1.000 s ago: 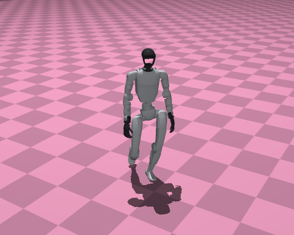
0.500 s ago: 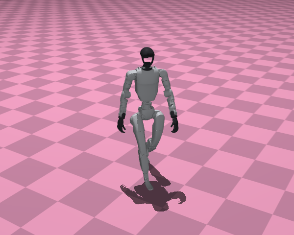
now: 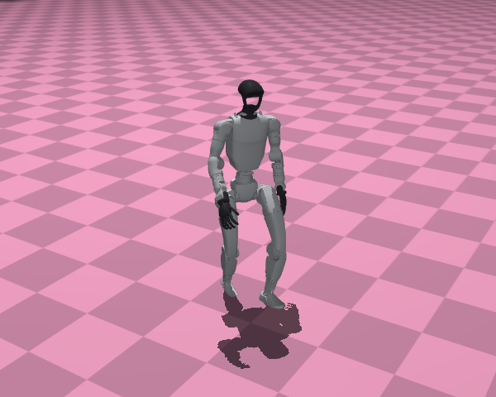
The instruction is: Walk
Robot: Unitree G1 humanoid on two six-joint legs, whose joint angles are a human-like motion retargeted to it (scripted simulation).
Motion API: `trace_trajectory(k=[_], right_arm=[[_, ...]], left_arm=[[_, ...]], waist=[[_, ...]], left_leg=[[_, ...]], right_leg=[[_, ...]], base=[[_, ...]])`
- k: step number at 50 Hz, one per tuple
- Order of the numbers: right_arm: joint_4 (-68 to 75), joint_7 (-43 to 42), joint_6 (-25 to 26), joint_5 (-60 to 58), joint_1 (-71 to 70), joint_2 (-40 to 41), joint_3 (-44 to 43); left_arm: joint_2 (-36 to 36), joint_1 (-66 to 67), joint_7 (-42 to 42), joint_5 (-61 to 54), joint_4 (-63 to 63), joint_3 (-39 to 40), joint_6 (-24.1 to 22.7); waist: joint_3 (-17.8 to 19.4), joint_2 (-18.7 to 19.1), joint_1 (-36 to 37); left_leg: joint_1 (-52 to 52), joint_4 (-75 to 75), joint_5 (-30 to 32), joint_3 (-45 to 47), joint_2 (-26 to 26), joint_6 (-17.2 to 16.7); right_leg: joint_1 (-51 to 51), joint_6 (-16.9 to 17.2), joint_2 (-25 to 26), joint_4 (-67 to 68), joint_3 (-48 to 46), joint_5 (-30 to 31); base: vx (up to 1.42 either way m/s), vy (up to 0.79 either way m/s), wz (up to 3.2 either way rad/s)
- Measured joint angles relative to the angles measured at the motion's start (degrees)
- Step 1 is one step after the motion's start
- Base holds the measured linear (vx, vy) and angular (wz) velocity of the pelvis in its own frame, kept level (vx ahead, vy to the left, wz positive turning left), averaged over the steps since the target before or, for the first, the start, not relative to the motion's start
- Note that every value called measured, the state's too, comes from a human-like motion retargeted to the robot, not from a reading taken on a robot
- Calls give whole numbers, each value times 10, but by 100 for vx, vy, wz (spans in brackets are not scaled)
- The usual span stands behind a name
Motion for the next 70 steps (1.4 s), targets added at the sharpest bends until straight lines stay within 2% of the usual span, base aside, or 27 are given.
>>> trace_trajectory(k=[2, 5, 10, 12, 15, 17, 20, 23, 27, 32, 38, 42, 45, 48, 50, 53, 55, 56, 60, 63, 67, 70], right_arm=[[-10, 0, -1, -7, -11, -1, 4], [-17, 1, -2, -16, -14, 0, 7], [-2, 6, 2, -30, 11, 15, 7], [14, 12, 6, -35, 33, 25, 8], [48, 31, 14, -42, 67, 41, 12], [74, 46, 21, -45, 87, 49, 16], [110, 62, 32, -54, 118, 59, 21], [143, 75, 39, -66, 143, 63, 20], [171, 84, 44, -74, 185, 63, 16], [186, 98, 47, -73, 230, 65, 9], [183, 114, 52, -73, 259, 70, 1], [171, 121, 51, -79, 265, 72, -2], [160, 124, 48, -82, 261, 69, -5], [152, 120, 45, -81, 253, 64, -6], [146, 115, 42, -80, 244, 60, -7], [130, 107, 38, -71, 220, 53, -5], [115, 100, 36, -68, 199, 46, -3], [107, 95, 34, -67, 189, 42, -1], [76, 72, 31, -65, 137, 25, 4], [55, 61, 31, -65, 86, 10, 5], [30, 51, 27, -63, 28, -9, 6], [14, 48, 22, -62, -7, -21, 9]], left_arm=[[0, 8, 1, -1, 8, 7, 0], [0, 20, 2, -6, 17, 17, 0], [3, 23, 0, -20, 32, 34, 4], [4, 20, -4, -27, 38, 39, 6], [7, 8, -11, -38, 41, 44, 9], [12, -5, -15, -40, 37, 43, 11], [21, -28, -16, -35, 25, 33, 14], [35, -68, -18, -24, 13, 21, 20], [48, -124, -17, -14, -2, 8, 24], [58, -197, -20, -16, -25, 4, 18], [63, -249, -30, -22, -62, -4, -2], [58, -250, -36, -18, -81, -11, -13], [49, -233, -42, -14, -87, -11, -18], [36, -196, -46, -5, -81, -11, -20], [27, -165, -47, 2, -70, -12, -19], [15, -119, -49, 19, -47, -16, -11], [10, -93, -51, 31, -32, -18, -3], [9, -81, -51, 35, -26, -19, 1], [10, -42, -50, 46, -8, -16, 15], [16, -23, -46, 48, -4, 0, 21], [22, 2, -39, 42, -6, 21, 22], [21, 16, -34, 39, -4, 31, 20]], waist=[[-3, -5, 1], [-14, -8, 4], [-29, -41, 5], [-34, -60, 1], [-37, -90, -12], [-35, -102, -25], [-30, -107, -47], [-18, -96, -71], [-3, -78, -105], [21, -50, -134], [26, -20, -141], [12, -16, -142], [3, -7, -143], [-1, 5, -140], [-4, 15, -136], [-4, 33, -124], [-4, 41, -110], [-4, 41, -101], [-2, 31, -63], [5, 14, -34], [17, -5, -1], [24, -17, 16]], left_leg=[[2, -93, 21, 3, -20, -8], [-6, -148, 34, 6, -35, -9], [12, -131, 68, 26, -73, 19], [21, -110, 70, 34, -95, 36], [49, -109, 58, 39, -142, 63], [76, -124, 49, 35, -168, 77], [118, -142, 30, 22, -194, 88], [174, -177, 15, -1, -205, 88], [244, -196, -18, -35, -209, 83], [322, -202, -74, -76, -194, 78], [378, -188, -140, -101, -160, 71], [395, -156, -167, -96, -147, 58], [410, -125, -167, -92, -128, 43], [418, -59, -135, -99, -101, 21], [410, 9, -94, -101, -78, 2], [362, 151, 2, -98, -34, -29], [319, 240, 55, -91, -4, -36], [298, 274, 60, -85, 9, -31], [208, 365, 20, -55, 48, 6], [144, 356, -27, -32, 53, 28], [84, 257, -63, -4, 39, 38], [58, 139, -55, 9, 15, 31]], right_leg=[[14, 4, -7, 1, 4, -14], [23, 9, -15, 27, 11, -38], [29, 34, -68, 121, 22, -40], [21, 54, -97, 185, 24, -3], [-15, 91, -142, 310, 37, 97], [-52, 98, -169, 396, 42, 157], [-113, 82, -200, 499, 41, 175], [-176, 53, -210, 546, 33, 130], [-244, 25, -207, 520, 15, 66], [-284, 25, -177, 357, -19, 48], [-276, 72, -114, 34, -54, 107], [-281, 85, -102, -52, -65, 132], [-271, 76, -95, -39, -74, 158], [-261, 53, -81, 21, -77, 167], [-253, 34, -68, 58, -79, 162], [-229, 1, -36, 82, -84, 137], [-210, -16, -17, 86, -86, 121], [-201, -20, -12, 89, -85, 111], [-161, -28, 0, 90, -73, 77], [-126, -26, -3, 80, -57, 53], [-78, -20, -13, 73, -33, 16], [-45, -14, -23, 68, -17, -10]], base=[[61, 10, 5], [62, 9, 3], [63, 7, 5], [61, 8, 21], [59, 8, 36], [59, 9, 37], [59, 8, 36], [58, 6, 34], [57, 2, 42], [57, -1, 35], [54, -5, 12], [55, -8, 14], [60, -10, 20], [61, -11, 12], [58, -11, 7], [54, -10, 2], [52, -8, -5], [52, -7, -11], [51, -5, -18], [51, -3, -24], [53, 1, -25], [54, 5, -20]])
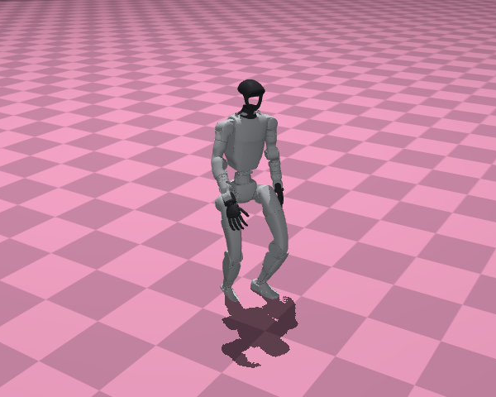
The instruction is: Walk
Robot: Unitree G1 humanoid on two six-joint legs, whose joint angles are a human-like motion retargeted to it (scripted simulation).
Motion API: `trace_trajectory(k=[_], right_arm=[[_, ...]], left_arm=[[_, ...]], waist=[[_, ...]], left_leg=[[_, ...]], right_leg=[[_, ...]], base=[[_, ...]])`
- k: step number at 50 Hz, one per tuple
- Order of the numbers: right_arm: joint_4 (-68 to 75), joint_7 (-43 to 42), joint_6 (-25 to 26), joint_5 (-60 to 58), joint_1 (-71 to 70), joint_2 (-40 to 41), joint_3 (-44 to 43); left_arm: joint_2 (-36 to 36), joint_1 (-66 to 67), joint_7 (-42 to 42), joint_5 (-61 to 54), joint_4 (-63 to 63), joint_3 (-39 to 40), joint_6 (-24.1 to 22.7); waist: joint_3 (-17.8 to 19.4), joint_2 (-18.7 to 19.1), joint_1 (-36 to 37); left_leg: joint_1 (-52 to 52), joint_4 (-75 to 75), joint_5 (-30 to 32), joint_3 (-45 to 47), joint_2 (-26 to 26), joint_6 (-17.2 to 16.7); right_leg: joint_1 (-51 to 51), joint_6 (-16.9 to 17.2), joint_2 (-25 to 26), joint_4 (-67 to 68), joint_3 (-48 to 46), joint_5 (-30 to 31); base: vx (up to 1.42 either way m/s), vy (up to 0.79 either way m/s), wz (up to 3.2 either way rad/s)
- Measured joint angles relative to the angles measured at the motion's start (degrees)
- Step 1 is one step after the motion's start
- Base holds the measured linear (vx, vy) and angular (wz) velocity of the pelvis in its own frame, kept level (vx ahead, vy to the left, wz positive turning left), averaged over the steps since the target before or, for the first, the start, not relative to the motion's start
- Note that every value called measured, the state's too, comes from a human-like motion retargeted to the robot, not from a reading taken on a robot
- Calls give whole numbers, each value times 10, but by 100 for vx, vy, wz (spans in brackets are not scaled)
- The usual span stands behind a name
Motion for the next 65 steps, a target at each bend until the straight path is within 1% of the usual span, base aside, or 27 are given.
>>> trace_trajectory(k=[5, 7, 10, 14, 15, 17, 21, 23, 24, 25, 27, 31, 35, 37, 40, 43, 44, 48, 52, 55, 58, 62, 65], right_arm=[[-18, 1, -6, -7, -43, -14, 10], [-22, 0, -8, -11, -50, -13, 14], [-25, 0, -10, -17, -47, -6, 18], [-15, 4, -10, -25, -22, 15, 19], [-10, 6, -9, -27, -13, 22, 20], [4, 13, -7, -33, 11, 37, 22], [48, 42, 3, -47, 61, 65, 35], [74, 58, 9, -54, 82, 77, 42], [85, 65, 12, -58, 93, 81, 46], [97, 71, 15, -62, 105, 84, 49], [117, 80, 19, -69, 124, 88, 53], [144, 89, 24, -76, 153, 88, 50], [154, 88, 27, -69, 177, 80, 41], [157, 87, 28, -63, 188, 78, 35], [159, 84, 31, -52, 197, 78, 27], [160, 82, 35, -43, 203, 78, 18], [160, 82, 35, -42, 206, 79, 17], [158, 83, 36, -40, 212, 80, 9], [154, 82, 35, -39, 201, 79, 4], [147, 76, 33, -36, 183, 78, 3], [134, 66, 31, -28, 158, 75, 3], [108, 51, 27, -13, 120, 70, 4], [86, 44, 25, 0, 89, 64, 3]], left_arm=[[-8, 10, 4, 2, 9, 6, -4], [-12, 11, 4, 3, 13, 6, -5], [-18, 12, 4, 5, 19, 4, -5], [-24, -1, 0, 6, 34, 0, -2], [-26, -6, -2, 6, 39, -1, -1], [-28, -16, -8, 6, 47, -6, 2], [-28, -46, -22, 4, 56, -16, 4], [-25, -67, -28, 2, 55, -22, 5], [-23, -78, -29, 2, 52, -25, 5], [-21, -88, -30, 2, 49, -29, 5], [-13, -115, -29, 1, 42, -35, 5], [5, -182, -21, -9, 28, -36, 6], [23, -255, -4, -32, 14, -26, 3], [30, -289, 6, -48, 5, -18, -1], [39, -336, 18, -71, -10, -6, -9], [42, -369, 27, -92, -29, 0, -19], [42, -374, 30, -97, -36, 2, -22], [37, -385, 39, -109, -66, 4, -31], [24, -374, 42, -110, -93, 3, -34], [11, -354, 40, -104, -105, -2, -33], [-6, -326, 32, -93, -104, -14, -27], [-28, -285, 12, -71, -80, -40, -14], [-40, -257, -7, -51, -47, -61, -5]], waist=[[4, -17, 11], [1, -21, 10], [-8, -26, 9], [-18, -44, 7], [-21, -49, 6], [-27, -60, 1], [-39, -80, -19], [-41, -86, -32], [-42, -88, -39], [-42, -89, -47], [-41, -86, -64], [-35, -71, -96], [-24, -50, -125], [-18, -40, -136], [-10, -21, -144], [-10, -5, -142], [-12, -3, -141], [-20, 4, -132], [-17, 16, -119], [-12, 27, -111], [-8, 37, -105], [-9, 43, -98], [-9, 41, -91]], left_leg=[[-10, -241, 67, -11, -60, -27], [-10, -317, 90, -21, -78, -34], [-21, -349, 110, -30, -91, -37], [-22, -321, 145, -24, -106, -27], [-22, -306, 152, -20, -109, -24], [-22, -276, 160, -11, -117, -15], [-2, -258, 148, 6, -145, 7], [18, -271, 142, 10, -159, 16], [27, -274, 137, 12, -165, 19], [35, -277, 131, 13, -170, 22], [56, -288, 121, 11, -177, 25], [98, -307, 96, 4, -180, 24], [130, -305, 62, -8, -171, 20], [141, -297, 43, -16, -163, 19], [153, -284, 17, -30, -146, 16], [161, -271, -6, -42, -130, 14], [162, -263, -13, -46, -128, 14], [166, -226, -43, -57, -120, 11], [167, -167, -66, -64, -100, 0], [158, -105, -67, -61, -75, -15], [143, -40, -54, -50, -42, -27], [125, 15, -51, -33, 0, -26], [120, 8, -53, -31, 12, -24]], right_leg=[[42, 10, -21, -1, 17, -36], [51, 13, -28, 7, 22, -51], [58, 16, -39, 33, 32, -72], [65, 25, -68, 83, 47, -77], [66, 28, -78, 100, 47, -73], [62, 40, -100, 142, 47, -46], [24, 67, -148, 259, 50, 60], [-8, 68, -174, 324, 48, 109], [-25, 66, -185, 353, 46, 122], [-42, 62, -196, 381, 43, 130], [-77, 51, -211, 418, 36, 122], [-138, 30, -217, 429, 16, 71], [-178, 25, -195, 351, -10, 28], [-187, 29, -173, 282, -18, 23], [-184, 45, -125, 153, -16, 46], [-165, 63, -78, 23, 1, 92], [-161, 67, -70, 0, 8, 102], [-137, 73, -46, -47, 21, 131], [-104, 64, -27, -58, 14, 128], [-85, 58, -11, -59, 6, 120], [-69, 53, 5, -64, -2, 116], [-51, 51, 19, -81, -7, 116], [-25, 52, 24, -122, -6, 129]], base=[[52, 7, -12], [49, 8, -11], [49, 7, -16], [49, 6, -22], [48, 6, -23], [47, 7, -17], [45, 8, -6], [44, 10, -4], [44, 10, 2], [44, 10, 3], [43, 10, 3], [41, 8, 3], [39, 5, 7], [37, 2, 8], [35, 1, 5], [31, -1, 5], [28, -3, 11], [25, -5, 10], [19, -6, 4], [15, -5, 3], [12, -4, 3], [11, -3, 0], [11, -2, -5]])
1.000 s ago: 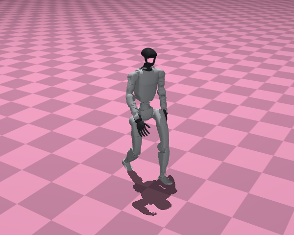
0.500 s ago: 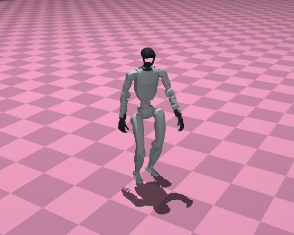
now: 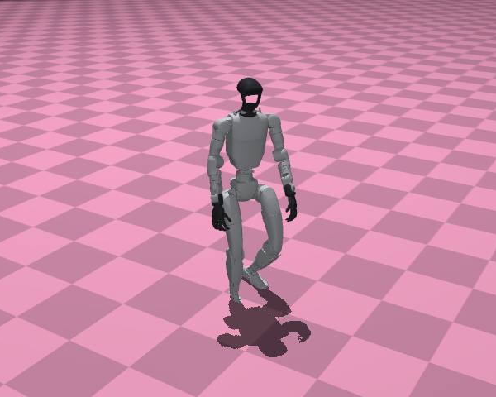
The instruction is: Walk
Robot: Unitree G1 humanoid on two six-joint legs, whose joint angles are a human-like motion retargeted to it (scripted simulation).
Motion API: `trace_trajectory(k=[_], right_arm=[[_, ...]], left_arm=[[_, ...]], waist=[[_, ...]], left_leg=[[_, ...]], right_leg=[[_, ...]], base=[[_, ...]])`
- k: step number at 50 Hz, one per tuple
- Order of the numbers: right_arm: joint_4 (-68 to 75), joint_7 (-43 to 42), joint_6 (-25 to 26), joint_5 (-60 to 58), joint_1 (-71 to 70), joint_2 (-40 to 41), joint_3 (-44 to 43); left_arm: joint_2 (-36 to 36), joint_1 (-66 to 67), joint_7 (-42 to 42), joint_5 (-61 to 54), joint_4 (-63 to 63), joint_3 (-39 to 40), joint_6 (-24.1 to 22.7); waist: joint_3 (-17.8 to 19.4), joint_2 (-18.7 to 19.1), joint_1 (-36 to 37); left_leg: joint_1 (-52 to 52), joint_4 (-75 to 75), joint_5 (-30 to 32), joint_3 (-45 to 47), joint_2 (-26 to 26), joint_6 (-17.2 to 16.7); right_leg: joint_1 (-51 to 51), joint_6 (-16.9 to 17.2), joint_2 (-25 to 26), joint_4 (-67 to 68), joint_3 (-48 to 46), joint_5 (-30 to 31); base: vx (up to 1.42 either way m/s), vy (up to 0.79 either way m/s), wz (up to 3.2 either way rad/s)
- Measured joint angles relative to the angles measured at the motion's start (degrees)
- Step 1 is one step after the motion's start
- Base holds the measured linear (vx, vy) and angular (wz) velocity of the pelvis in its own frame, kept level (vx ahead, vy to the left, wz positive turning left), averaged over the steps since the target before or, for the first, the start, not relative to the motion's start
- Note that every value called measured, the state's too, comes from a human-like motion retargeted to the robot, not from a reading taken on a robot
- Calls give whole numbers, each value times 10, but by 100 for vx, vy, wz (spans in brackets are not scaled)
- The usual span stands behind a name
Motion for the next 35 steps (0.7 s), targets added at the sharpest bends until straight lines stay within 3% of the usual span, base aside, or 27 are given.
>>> trace_trajectory(k=[5, 10, 17, 35], right_arm=[[-37, -11, -7, 14, -37, -7, -2], [-63, -16, -12, 24, -69, -13, -6], [-68, -22, -18, 29, -78, -5, -9], [40, -2, -11, 12, -39, 41, 2]], left_arm=[[-8, 60, -19, 29, 48, -26, 11], [-3, 106, -28, 46, 77, -29, 14], [0, 154, -19, 44, 84, -15, 10], [12, 148, -7, 33, 57, -5, -2]], waist=[[-3, -3, 17], [-2, -16, 30], [-3, -7, 44], [6, 4, 51]], left_leg=[[2, -57, -4, -14, 5, -3], [33, -160, 25, -37, -25, -6], [62, -200, 25, -55, -34, -3], [117, -264, 27, -59, -63, 18]], right_leg=[[29, 1, 4, -26, 4, 3], [72, 6, -9, -77, 9, 14], [97, 8, -7, -87, 11, 3], [140, 9, -30, -115, 2, -3]], base=[[12, -1, -6], [14, 1, -1], [13, 4, 4], [6, 3, 6]])
